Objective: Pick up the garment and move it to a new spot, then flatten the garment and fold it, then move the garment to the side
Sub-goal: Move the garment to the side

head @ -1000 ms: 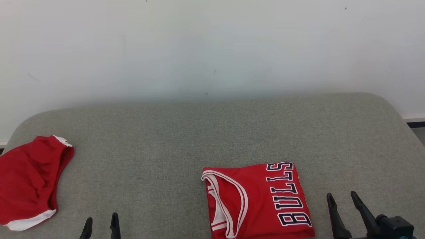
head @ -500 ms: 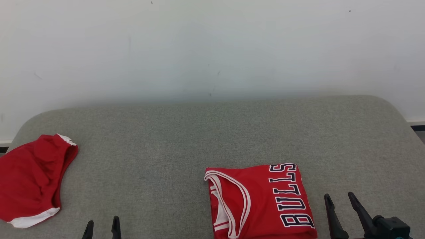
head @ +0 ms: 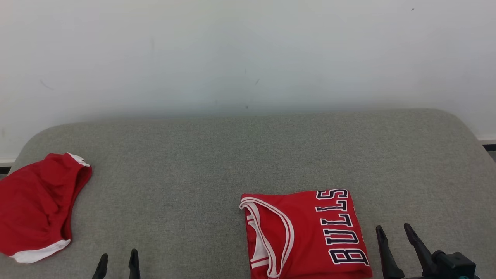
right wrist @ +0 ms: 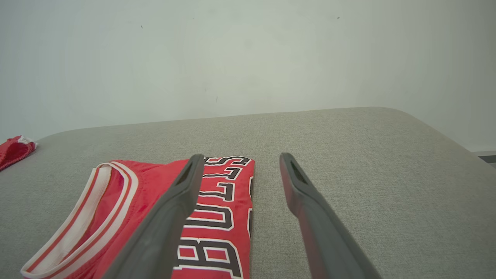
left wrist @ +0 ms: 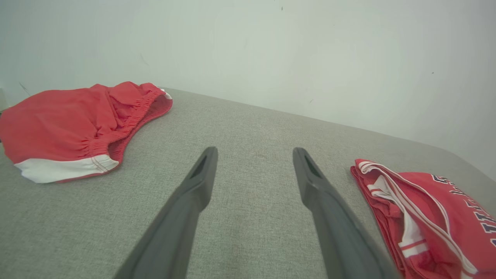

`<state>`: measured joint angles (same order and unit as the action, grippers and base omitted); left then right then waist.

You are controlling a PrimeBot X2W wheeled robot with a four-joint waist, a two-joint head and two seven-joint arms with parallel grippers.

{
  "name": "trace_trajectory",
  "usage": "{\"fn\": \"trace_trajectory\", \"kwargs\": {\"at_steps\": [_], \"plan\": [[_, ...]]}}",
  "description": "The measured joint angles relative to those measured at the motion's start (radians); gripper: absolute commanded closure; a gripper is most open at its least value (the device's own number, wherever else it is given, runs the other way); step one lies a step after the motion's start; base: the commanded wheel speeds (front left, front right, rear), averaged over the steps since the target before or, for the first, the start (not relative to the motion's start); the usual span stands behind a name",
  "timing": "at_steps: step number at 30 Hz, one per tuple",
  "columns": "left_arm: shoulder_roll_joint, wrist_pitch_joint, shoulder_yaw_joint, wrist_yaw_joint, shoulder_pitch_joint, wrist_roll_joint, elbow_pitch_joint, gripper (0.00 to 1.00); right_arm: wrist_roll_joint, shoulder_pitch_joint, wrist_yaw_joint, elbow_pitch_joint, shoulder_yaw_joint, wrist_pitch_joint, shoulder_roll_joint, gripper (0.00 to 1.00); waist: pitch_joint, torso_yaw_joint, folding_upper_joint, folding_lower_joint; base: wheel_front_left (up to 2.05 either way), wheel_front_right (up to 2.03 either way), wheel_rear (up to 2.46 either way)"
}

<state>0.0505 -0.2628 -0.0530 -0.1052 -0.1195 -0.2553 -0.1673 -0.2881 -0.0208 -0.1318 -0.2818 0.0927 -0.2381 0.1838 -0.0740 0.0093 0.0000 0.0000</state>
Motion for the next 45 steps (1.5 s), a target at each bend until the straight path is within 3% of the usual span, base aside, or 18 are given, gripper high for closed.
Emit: {"fn": "trace_trajectory", "kwargs": {"at_steps": [12,20,26,39,41,45], "plan": [[0.000,0.000,-0.007,-0.009,0.017,0.000,-0.015,0.00,-0.008,0.050,0.000,-0.018,0.019,0.041,0.017,0.00,0.005,0.003,0.0000,0.0000,0.00,0.00,0.00],[0.000,0.000,0.011,-0.010,0.046,-0.020,-0.008,0.00,-0.096,0.249,0.000,-0.126,0.032,0.367,0.063,0.00,0.027,0.017,0.0000,0.0002,0.00,0.00,0.00],[0.000,0.000,0.060,0.005,0.051,-0.036,0.015,0.00,-0.134,0.312,0.000,-0.272,-0.017,0.671,0.043,0.00,0.047,0.067,0.0001,0.0002,0.00,0.00,0.00],[0.000,0.000,0.092,0.015,0.083,-0.043,0.039,0.00,-0.033,0.384,0.000,-0.369,-0.125,0.894,0.015,0.00,0.134,0.148,-0.0001,0.0001,0.00,0.00,0.00],[0.000,0.000,0.099,0.017,0.092,-0.045,0.041,0.00,-0.025,0.394,0.004,-0.353,-0.105,0.915,0.021,1.00,0.150,0.155,-0.0001,0.0001,0.00,0.00,0.00],[0.000,0.000,0.117,0.024,0.109,-0.051,0.058,0.00,-0.027,0.415,0.004,-0.310,-0.024,0.953,0.040,1.00,0.177,0.161,0.0000,0.0000,0.00,0.00,0.00]]}}
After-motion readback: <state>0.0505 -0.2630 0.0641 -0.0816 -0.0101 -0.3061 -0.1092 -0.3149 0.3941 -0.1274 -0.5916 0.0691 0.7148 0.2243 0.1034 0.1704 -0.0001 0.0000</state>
